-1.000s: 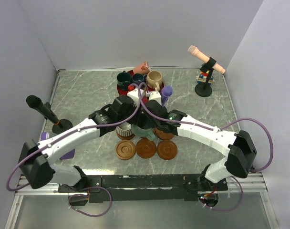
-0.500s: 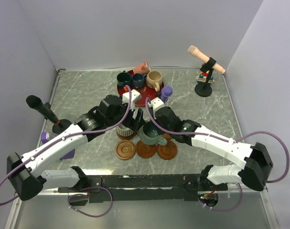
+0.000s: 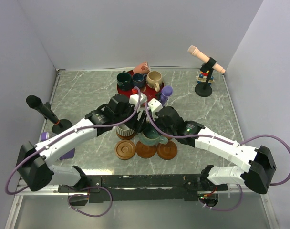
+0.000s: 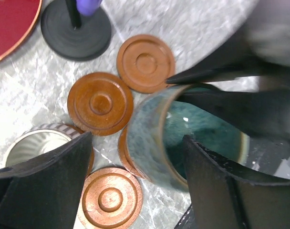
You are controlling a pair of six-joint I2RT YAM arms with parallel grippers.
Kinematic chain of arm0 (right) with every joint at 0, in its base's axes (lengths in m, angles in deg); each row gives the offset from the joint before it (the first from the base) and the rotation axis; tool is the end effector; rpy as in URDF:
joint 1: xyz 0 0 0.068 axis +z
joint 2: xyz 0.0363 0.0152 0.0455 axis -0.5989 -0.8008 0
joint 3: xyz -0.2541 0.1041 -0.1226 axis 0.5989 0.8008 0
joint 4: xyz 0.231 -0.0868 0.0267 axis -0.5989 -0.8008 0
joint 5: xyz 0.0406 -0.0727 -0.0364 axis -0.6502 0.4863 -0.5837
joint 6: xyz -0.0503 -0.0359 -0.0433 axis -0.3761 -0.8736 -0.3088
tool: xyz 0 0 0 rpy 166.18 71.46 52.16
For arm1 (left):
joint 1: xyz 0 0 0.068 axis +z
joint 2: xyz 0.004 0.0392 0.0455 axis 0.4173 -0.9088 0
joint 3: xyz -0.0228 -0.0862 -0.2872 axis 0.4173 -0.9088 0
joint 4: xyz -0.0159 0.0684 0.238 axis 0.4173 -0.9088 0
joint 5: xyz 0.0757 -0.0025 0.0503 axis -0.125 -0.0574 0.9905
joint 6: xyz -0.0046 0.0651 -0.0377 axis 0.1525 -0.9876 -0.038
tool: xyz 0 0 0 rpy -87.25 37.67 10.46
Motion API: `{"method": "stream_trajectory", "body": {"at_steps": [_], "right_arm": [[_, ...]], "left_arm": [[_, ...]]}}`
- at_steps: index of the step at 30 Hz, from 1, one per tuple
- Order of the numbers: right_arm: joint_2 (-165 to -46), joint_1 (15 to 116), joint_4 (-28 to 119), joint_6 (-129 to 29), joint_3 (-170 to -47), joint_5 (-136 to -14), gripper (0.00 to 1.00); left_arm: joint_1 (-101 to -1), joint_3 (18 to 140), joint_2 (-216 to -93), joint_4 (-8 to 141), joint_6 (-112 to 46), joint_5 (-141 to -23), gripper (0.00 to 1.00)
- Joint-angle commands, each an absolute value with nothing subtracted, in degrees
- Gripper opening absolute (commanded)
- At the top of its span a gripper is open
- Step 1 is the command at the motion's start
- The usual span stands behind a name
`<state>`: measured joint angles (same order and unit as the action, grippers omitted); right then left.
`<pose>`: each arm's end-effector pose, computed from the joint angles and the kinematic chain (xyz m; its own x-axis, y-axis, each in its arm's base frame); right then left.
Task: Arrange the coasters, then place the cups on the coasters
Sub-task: Place the cup at the center of the board.
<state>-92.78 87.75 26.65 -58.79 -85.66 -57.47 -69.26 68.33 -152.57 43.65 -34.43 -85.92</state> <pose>0.1732 0.1957 0.3042 -0.3345 -0.4689 -0.8175 -0.6855 0.7163 -0.1303 0.1979 -0.2136 0.3308 -0.5229 0.2707 -0.8083 0.7295 0.6327 -0.2600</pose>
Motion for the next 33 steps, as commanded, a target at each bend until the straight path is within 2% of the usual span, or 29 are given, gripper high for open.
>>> {"method": "stream_trajectory", "body": {"at_steps": [1, 5, 9, 13, 21, 24, 25, 29, 33], "right_arm": [[-91.2, 87.77, 32.79, -59.45, -87.47, -57.45, 0.0], [-92.6, 87.94, 32.36, -59.01, -88.43, -57.19, 0.0], [-94.62, 88.56, 31.21, -57.69, -90.01, -55.87, 0.0], [-95.42, 88.73, 31.21, -56.81, -90.37, -54.81, 0.0], [-96.21, 89.0, 31.12, -52.51, -91.16, -54.81, 0.0], [-96.21, 89.08, 31.21, -51.45, -91.33, -54.64, 0.0], [-96.3, 89.0, 31.3, -51.01, -91.33, -54.46, 0.0], [-96.56, 89.26, 31.74, -49.52, -91.16, -52.97, 0.0], [-97.61, 89.17, 31.56, -48.2, -91.42, -50.6, 0.0]], "left_arm": [[-69.14, 70.62, -154.51, 44.34, -33.79, -83.12, 0.76], [-69.31, 69.83, -154.95, 46.27, -32.92, -81.88, 0.66], [-70.01, 69.39, -155.47, 46.37, -33.18, -80.92, 0.53], [-71.15, 69.21, -156.53, 45.05, -33.79, -79.69, 0.47], [-72.3, 68.25, -156.97, 45.14, -33.18, -79.16, 0.56], [-72.82, 67.89, -157.32, 45.58, -32.3, -79.51, 0.56], [-73.0, 67.72, -157.5, 45.58, -32.13, -79.68, 0.53], [-74.05, 67.28, -157.94, 45.66, -31.33, -78.9, 0.27], [-74.93, 66.75, -158.2, 46.1, -30.98, -78.89, 0.06]]}}
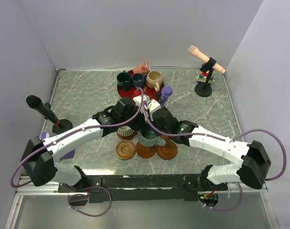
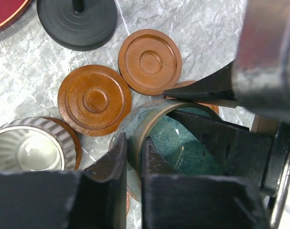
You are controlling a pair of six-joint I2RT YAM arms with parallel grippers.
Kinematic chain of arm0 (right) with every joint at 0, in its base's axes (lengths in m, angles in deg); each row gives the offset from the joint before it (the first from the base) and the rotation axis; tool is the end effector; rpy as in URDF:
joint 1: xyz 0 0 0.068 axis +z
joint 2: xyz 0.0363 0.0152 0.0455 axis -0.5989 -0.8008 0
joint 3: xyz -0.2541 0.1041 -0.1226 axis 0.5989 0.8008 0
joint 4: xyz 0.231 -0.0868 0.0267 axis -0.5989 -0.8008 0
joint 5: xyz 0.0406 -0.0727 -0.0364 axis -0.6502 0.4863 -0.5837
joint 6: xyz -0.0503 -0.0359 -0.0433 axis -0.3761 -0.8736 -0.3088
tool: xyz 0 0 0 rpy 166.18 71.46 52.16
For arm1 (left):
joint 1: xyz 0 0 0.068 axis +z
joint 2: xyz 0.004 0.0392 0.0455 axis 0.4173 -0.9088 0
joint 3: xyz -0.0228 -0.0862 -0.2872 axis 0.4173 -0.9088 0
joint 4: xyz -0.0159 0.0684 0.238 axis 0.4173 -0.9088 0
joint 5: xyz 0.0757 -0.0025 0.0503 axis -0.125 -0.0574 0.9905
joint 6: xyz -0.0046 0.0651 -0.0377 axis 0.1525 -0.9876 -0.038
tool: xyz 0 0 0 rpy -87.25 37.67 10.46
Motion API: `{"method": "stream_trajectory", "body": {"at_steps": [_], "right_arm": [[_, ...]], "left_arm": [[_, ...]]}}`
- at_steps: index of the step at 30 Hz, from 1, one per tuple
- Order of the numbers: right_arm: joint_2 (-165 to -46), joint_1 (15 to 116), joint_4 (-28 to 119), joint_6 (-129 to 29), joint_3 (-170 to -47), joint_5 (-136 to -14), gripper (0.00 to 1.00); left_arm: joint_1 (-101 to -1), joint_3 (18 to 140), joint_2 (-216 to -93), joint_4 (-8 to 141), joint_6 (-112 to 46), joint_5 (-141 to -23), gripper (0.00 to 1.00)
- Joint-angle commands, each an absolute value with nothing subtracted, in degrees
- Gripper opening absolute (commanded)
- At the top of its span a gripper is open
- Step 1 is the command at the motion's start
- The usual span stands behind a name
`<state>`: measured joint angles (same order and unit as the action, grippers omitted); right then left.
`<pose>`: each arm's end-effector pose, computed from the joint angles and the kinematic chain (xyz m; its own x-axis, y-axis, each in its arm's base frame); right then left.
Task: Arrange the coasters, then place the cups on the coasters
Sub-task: Place the cup at the center of the board.
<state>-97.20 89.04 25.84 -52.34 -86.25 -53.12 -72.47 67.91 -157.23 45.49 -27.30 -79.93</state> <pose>0.1804 0.2070 0.2877 -0.4368 -0.4433 -0.7827 -0.6151 0.7821 -0.0997 0.2036 -0.2344 0.3085 -0.6132 0.2337 -0.7545 0.6392 0.7080 -0.3002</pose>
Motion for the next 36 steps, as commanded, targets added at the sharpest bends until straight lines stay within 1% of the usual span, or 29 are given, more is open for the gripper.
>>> {"method": "stream_trajectory", "body": {"at_steps": [1, 6, 11, 20, 25, 26, 27, 28, 29, 30, 31, 33, 34, 36], "right_arm": [[-97.88, 89.17, 31.82, -48.11, -91.42, -50.33, 0.0], [-98.93, 89.17, 32.79, -46.97, -90.72, -48.57, 0.0], [-100.25, 89.09, 35.51, -45.82, -88.26, -46.73, 0.0], [-101.92, 89.09, 40.7, -45.91, -84.66, -45.06, 0.01], [-101.75, 89.09, 39.92, -45.39, -84.21, -42.87, 0.0], [-101.57, 89.0, 39.39, -45.21, -84.21, -41.81, 0.0], [-101.22, 88.48, 38.86, -44.95, -84.21, -40.85, 0.0], [-100.7, 87.86, 38.42, -44.94, -83.95, -40.58, 0.0], [-99.91, 86.9, 37.72, -44.77, -83.6, -40.31, 0.0], [-99.38, 86.02, 37.19, -44.59, -83.08, -40.22, 0.0], [-97.98, 85.23, 36.84, -44.77, -82.55, -40.13, 0.0], [-95.52, 84.08, 36.31, -45.73, -81.32, -39.87, 0.0], [-94.29, 83.55, 35.53, -45.82, -80.97, -39.44, 0.0], [-92.09, 81.8, 33.77, -45.21, -80.52, -38.91, 0.0]], "left_arm": [[-75.11, 66.75, -158.55, 46.02, -30.89, -78.81, 0.02], [-75.73, 66.31, -158.91, 45.93, -30.54, -77.93, 0.01], [-76.25, 63.06, -158.03, 50.49, -28.35, -77.05, 0.01], [-77.04, 59.46, -157.94, 54.54, -28.26, -74.15, 0.01], [-77.22, 59.1, -158.2, 55.07, -28.17, -74.15, 0.01], [-77.13, 59.28, -158.12, 54.98, -27.99, -74.15, 0.02], [-77.13, 59.54, -158.03, 54.89, -27.56, -74.15, 0.09], [-77.13, 59.72, -157.85, 54.89, -27.29, -72.23, 0.21], [-77.13, 59.98, -157.42, 54.89, -26.94, -71.86, 0.36], [-77.13, 60.07, -156.89, 54.89, -27.02, -71.77, 0.47], [-77.13, 60.33, -156.36, 54.98, -27.2, -71.51, 0.56], [-77.13, 61.03, -155.31, 54.89, -27.55, -71.16, 0.69], [-77.05, 61.39, -155.13, 54.63, -27.81, -71.07, 0.73], [-77.13, 62.18, -154.86, 53.75, -28.08, -70.37, 0.77]]}}
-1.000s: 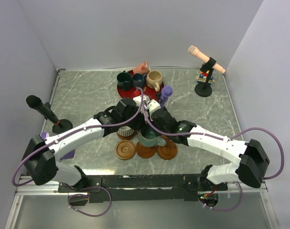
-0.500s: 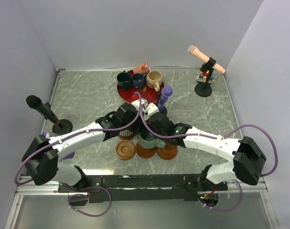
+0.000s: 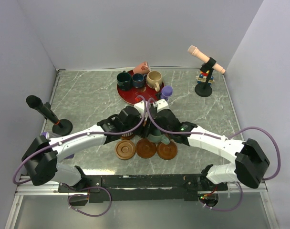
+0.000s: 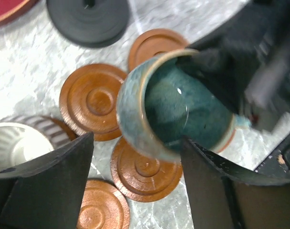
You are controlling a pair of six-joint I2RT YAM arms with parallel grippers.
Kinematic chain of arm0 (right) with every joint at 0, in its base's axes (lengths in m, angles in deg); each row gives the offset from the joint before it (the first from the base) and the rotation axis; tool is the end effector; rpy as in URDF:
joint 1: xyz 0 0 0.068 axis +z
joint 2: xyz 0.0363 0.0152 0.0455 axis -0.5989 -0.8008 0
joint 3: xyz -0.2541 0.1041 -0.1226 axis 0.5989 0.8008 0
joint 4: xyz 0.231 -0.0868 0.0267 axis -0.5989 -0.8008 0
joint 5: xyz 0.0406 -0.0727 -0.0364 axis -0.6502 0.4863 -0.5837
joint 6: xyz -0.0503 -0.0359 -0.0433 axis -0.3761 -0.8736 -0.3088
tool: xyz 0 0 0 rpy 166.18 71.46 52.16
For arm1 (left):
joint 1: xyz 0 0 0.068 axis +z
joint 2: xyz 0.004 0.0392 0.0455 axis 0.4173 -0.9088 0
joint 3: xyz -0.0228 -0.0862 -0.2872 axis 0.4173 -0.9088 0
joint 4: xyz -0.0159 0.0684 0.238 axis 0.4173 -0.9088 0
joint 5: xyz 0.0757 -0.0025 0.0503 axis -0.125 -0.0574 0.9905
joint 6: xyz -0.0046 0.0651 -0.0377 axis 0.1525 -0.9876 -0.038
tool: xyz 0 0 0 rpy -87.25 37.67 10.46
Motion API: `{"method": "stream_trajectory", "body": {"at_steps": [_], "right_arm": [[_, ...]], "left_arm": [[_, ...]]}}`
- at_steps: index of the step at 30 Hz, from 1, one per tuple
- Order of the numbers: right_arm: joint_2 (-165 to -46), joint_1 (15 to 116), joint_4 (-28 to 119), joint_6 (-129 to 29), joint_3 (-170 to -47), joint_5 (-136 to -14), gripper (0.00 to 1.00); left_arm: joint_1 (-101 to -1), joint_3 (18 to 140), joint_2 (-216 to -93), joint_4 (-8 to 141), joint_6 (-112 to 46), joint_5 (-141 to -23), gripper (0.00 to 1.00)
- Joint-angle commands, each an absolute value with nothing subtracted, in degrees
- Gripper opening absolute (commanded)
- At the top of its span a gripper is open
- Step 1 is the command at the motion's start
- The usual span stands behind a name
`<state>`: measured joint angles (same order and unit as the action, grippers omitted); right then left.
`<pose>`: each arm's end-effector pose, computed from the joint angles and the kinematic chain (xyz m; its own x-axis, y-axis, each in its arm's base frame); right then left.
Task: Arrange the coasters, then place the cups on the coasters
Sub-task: Place the cup at the center of the board.
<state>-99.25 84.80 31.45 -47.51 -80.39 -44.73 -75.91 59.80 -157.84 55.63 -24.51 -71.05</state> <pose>0.2014 0.1867 0.2560 -0.5177 -0.3547 -0.7785 -0.4125 0.9007 -0.1361 0.1973 -0.2406 0.2757 -0.5925 0.1876 -0.7834 0.5840 0.7699 -0.2573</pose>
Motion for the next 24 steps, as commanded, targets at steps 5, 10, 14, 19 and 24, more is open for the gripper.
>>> {"method": "stream_trajectory", "body": {"at_steps": [5, 10, 14, 19, 24], "right_arm": [[-89.7, 74.07, 28.59, -41.97, -79.73, -38.12, 0.0], [-92.69, 65.81, 19.27, -29.15, -82.19, -31.54, 0.0], [-96.03, 61.15, 15.67, -20.8, -84.38, -27.22, 0.0], [-100.94, 57.19, 7.67, -8.31, -88.51, -22.22, 0.0], [-105.61, 56.3, 2.74, -1.71, -90.72, -20.54, 0.0]], "left_arm": [[-75.99, 64.02, -154.34, 51.64, -27.91, -69.92, 0.89], [-73.45, 67.0, -152.05, 50.41, -27.46, -71.33, 0.95], [-68.97, 70.35, -151.7, 49.09, -28.25, -74.49, 0.98], [-63.52, 72.82, -152.23, 47.68, -29.39, -77.84, 0.98], [-61.32, 70.89, -151.09, 49.79, -29.49, -77.48, 0.99]]}}
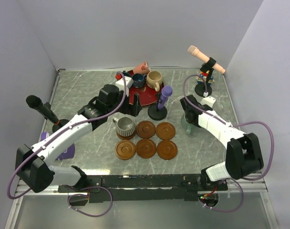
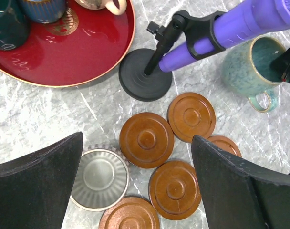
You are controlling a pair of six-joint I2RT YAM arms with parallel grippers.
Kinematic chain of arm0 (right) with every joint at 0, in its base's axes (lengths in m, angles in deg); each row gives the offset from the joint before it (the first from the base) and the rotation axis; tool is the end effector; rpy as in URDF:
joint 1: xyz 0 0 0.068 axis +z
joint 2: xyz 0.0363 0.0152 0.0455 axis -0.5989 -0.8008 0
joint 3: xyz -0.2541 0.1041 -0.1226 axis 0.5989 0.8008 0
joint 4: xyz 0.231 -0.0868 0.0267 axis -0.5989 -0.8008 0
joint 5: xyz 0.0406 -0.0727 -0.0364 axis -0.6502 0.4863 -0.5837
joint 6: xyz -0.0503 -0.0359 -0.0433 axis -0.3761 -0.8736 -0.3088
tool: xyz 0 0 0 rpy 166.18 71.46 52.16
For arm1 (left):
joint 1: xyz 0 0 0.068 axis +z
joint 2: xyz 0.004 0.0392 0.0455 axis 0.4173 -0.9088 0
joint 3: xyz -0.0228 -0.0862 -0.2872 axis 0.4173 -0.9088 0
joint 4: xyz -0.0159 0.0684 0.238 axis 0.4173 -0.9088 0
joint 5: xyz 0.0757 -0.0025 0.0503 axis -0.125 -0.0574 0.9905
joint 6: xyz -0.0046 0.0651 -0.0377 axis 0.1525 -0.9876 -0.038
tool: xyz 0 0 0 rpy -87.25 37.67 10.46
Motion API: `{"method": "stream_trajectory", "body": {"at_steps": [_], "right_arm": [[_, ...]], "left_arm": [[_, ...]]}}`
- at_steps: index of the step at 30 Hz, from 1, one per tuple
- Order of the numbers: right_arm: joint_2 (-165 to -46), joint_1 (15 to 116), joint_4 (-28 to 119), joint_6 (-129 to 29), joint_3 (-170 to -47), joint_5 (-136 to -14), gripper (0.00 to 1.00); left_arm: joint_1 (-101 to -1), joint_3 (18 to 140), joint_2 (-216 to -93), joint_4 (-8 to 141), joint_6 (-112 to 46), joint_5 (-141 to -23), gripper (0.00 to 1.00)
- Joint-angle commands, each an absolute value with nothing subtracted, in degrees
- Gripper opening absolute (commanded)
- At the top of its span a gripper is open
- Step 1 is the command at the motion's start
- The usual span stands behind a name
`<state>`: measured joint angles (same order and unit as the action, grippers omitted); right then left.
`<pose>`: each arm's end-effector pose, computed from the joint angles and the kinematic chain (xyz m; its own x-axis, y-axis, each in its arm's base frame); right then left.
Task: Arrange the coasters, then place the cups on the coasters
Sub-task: Place the cup at the center of the board.
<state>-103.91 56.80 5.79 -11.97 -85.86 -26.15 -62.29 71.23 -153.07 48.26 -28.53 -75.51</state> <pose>0.2464 0.0448 0.2414 -0.6181 0.3361 -0.7106 0.6009 0.7849 -0.1515 0.2382 -0.1857 0.3555 -0.5048 0.0377 -0.8624 0.5090 0.8199 -0.2621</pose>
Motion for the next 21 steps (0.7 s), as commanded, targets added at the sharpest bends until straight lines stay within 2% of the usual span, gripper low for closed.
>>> {"method": "stream_trajectory", "body": {"at_steps": [1, 5, 7, 11, 13, 15, 17, 21], "right_arm": [[-106.57, 56.21, 2.65, -1.01, -90.46, -20.62, 0.0], [-108.42, 55.86, 3.88, 0.58, -89.14, -22.11, 0.01], [-109.04, 55.86, 4.14, 0.76, -88.96, -22.82, 0.19], [-109.13, 55.86, 4.76, 0.06, -88.61, -23.52, 0.39], [-108.52, 55.86, 5.19, -1.08, -88.61, -24.13, 0.57], [-107.2, 55.78, 6.86, -3.53, -88.08, -25.27, 0.72], [-104.92, 55.86, 9.23, -7.83, -87.29, -27.12, 0.79], [-99.38, 54.9, 16.17, -22.92, -84.74, -32.03, 0.86]], "left_arm": [[-60.88, 70.19, -150.91, 50.23, -29.49, -77.49, 0.99], [-59.64, 69.04, -150.91, 50.85, -29.75, -77.75, 0.99], [-59.38, 68.6, -150.82, 51.11, -29.93, -77.75, 0.99], [-58.85, 68.24, -150.91, 51.38, -30.1, -77.92, 0.97], [-58.68, 67.98, -150.73, 51.38, -30.19, -77.84, 0.97], [-58.5, 67.72, -150.47, 51.55, -30.28, -77.93, 0.97], [-58.41, 67.28, -150.21, 51.64, -30.36, -77.75, 0.96], [-58.15, 66.84, -149.68, 51.82, -30.63, -77.66, 0.97]]}}
